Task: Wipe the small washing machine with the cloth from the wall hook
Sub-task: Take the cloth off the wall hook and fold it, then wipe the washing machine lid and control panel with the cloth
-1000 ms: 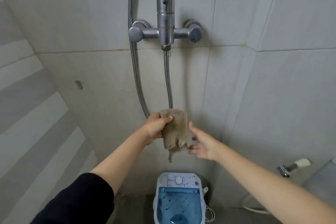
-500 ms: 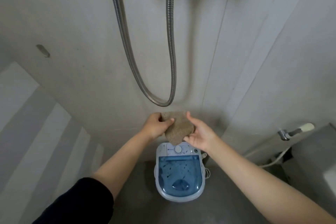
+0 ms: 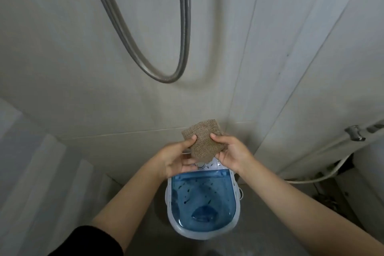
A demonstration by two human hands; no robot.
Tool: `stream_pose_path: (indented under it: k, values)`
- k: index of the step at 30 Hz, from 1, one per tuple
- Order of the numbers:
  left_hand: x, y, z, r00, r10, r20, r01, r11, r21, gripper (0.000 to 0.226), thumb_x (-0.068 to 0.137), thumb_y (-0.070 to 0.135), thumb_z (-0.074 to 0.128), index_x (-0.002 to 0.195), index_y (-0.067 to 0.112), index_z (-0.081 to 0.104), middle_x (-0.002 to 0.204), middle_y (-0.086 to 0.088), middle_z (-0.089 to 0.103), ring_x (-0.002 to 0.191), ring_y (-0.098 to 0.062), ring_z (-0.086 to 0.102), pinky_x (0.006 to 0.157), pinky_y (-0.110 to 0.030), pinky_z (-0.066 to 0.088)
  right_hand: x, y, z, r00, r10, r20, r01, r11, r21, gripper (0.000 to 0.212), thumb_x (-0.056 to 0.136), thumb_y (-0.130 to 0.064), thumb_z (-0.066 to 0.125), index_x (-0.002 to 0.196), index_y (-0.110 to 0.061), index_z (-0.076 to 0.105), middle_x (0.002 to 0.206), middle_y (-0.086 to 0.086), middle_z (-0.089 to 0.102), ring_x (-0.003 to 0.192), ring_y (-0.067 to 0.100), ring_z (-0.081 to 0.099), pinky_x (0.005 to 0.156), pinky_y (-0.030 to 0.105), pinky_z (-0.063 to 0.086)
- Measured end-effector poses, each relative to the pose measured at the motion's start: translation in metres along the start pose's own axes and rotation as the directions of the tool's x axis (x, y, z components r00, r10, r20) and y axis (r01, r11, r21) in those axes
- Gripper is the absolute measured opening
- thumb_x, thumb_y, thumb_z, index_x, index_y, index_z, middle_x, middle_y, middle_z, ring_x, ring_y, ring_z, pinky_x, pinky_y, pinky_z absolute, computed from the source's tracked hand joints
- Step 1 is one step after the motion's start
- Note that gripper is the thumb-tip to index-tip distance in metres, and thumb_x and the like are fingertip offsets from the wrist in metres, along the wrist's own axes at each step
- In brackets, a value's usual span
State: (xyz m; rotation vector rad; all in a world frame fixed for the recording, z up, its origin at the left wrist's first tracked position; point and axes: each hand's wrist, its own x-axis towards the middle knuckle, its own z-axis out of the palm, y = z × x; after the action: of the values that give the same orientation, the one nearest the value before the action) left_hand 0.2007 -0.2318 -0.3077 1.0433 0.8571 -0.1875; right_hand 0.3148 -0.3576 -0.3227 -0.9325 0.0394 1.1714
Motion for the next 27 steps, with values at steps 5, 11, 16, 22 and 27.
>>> stream_pose_path:
  k: [5, 11, 16, 22, 27]
  values:
    - [0.065, -0.032, -0.017, 0.989, -0.106, 0.098, 0.1, 0.992, 0.072, 0.065, 0.072, 0.055, 0.059, 0.116, 0.007, 0.051, 0.105, -0.016, 0.069, 0.083, -0.022, 0.072, 0.071, -0.036, 0.057, 0.05, 0.033, -0.049, 0.995, -0.085, 0.061, 0.083, 0.996, 0.037, 0.022, 0.092, 0.002, 0.047, 0.109, -0.001, 0.06, 0.085, 0.008, 0.076, 0.076, 0.016, 0.074, 0.068, 0.025, 0.062]
    - [0.132, -0.059, -0.03, 0.995, 0.003, 0.105, -0.008, 0.999, 0.049, 0.058, 0.083, 0.046, 0.058, 0.121, 0.004, 0.047, 0.103, -0.014, 0.068, 0.071, -0.022, 0.073, 0.067, -0.044, 0.053, 0.107, 0.06, -0.097, 0.965, -0.214, 0.15, 0.215, 0.977, 0.012, 0.025, 0.089, -0.002, 0.051, 0.114, -0.003, 0.056, 0.102, 0.012, 0.068, 0.089, 0.021, 0.069, 0.071, 0.028, 0.062]
    - [0.163, -0.084, -0.03, 0.961, 0.27, 0.066, -0.259, 0.956, -0.141, 0.032, 0.085, 0.022, 0.062, 0.108, 0.0, 0.055, 0.098, -0.012, 0.061, 0.082, -0.024, 0.066, 0.063, -0.039, 0.06, 0.129, 0.08, -0.12, 0.908, -0.354, 0.225, 0.355, 0.934, 0.035, 0.02, 0.092, 0.001, 0.046, 0.108, -0.004, 0.057, 0.104, 0.013, 0.066, 0.097, 0.024, 0.063, 0.072, 0.028, 0.061]
    - [0.161, -0.115, -0.026, 0.912, 0.402, -0.086, -0.411, 0.899, -0.152, 0.026, 0.084, 0.003, 0.063, 0.108, -0.006, 0.059, 0.093, -0.013, 0.065, 0.085, -0.021, 0.063, 0.067, -0.026, 0.056, 0.114, 0.104, -0.125, 0.915, -0.365, 0.174, 0.374, 0.927, -0.024, 0.022, 0.092, 0.006, 0.044, 0.11, 0.001, 0.057, 0.099, 0.015, 0.066, 0.088, 0.024, 0.065, 0.062, 0.026, 0.062]
    - [0.13, -0.134, -0.029, 0.837, 0.527, -0.147, -0.531, 0.847, 0.012, 0.028, 0.079, -0.002, 0.067, 0.107, -0.002, 0.063, 0.092, -0.011, 0.07, 0.081, -0.02, 0.067, 0.064, -0.026, 0.058, 0.077, 0.112, -0.126, 0.965, -0.145, 0.219, 0.172, 0.979, -0.108, 0.02, 0.091, -0.003, 0.046, 0.104, 0.004, 0.059, 0.094, 0.018, 0.071, 0.082, 0.028, 0.072, 0.071, 0.034, 0.061]
